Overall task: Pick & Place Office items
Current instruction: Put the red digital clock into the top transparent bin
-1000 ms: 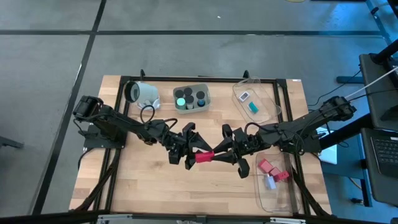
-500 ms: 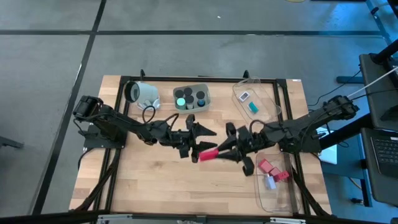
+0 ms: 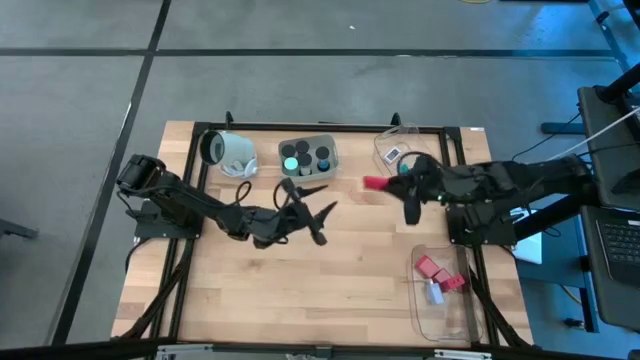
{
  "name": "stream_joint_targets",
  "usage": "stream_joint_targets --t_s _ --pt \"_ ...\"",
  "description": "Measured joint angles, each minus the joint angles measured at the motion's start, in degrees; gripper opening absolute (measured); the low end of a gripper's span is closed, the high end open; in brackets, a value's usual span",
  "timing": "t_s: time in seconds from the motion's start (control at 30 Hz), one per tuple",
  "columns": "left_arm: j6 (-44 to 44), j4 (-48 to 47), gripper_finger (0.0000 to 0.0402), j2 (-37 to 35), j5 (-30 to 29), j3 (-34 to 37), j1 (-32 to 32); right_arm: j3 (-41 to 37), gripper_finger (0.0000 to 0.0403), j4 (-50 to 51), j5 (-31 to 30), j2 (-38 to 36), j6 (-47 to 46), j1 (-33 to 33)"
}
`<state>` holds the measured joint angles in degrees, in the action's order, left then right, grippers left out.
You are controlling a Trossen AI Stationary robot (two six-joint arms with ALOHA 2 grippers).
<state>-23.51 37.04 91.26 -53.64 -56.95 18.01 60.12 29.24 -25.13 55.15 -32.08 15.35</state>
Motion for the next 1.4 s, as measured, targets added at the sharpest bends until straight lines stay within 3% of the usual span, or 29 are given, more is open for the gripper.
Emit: stream_joint_targets --t_s 0.17,0.37,0.53,0.77,0.93,1.4 --pt "11.67 -1.14 0.0212 0.00 -2.82 0.00 1.06 0.00 0.0068 17.19 -2.90 -1.81 -5.05 -8.63" --pt "24.35 -4.59 0.0212 0.00 -2.21 0.00 1.46 0.00 0.0069 28.53 -2.21 0.65 -3.58 -21.91" --pt "31.26 -7.94 0.0212 0.00 2.91 0.00 1.50 0.00 0.0069 32.49 -2.25 4.85 0.26 -32.86" --pt "37.40 -8.77 0.0212 0.00 13.98 0.00 1.52 0.00 0.0070 32.31 2.90 13.36 4.52 -43.80" --pt "40.00 -9.12 0.0212 0.00 19.05 0.00 1.97 0.00 0.0070 32.12 7.65 19.88 5.55 -48.11" --pt "38.89 -11.58 0.0212 0.00 18.68 0.00 4.58 0.00 0.0070 27.62 16.18 29.89 5.58 -49.02"
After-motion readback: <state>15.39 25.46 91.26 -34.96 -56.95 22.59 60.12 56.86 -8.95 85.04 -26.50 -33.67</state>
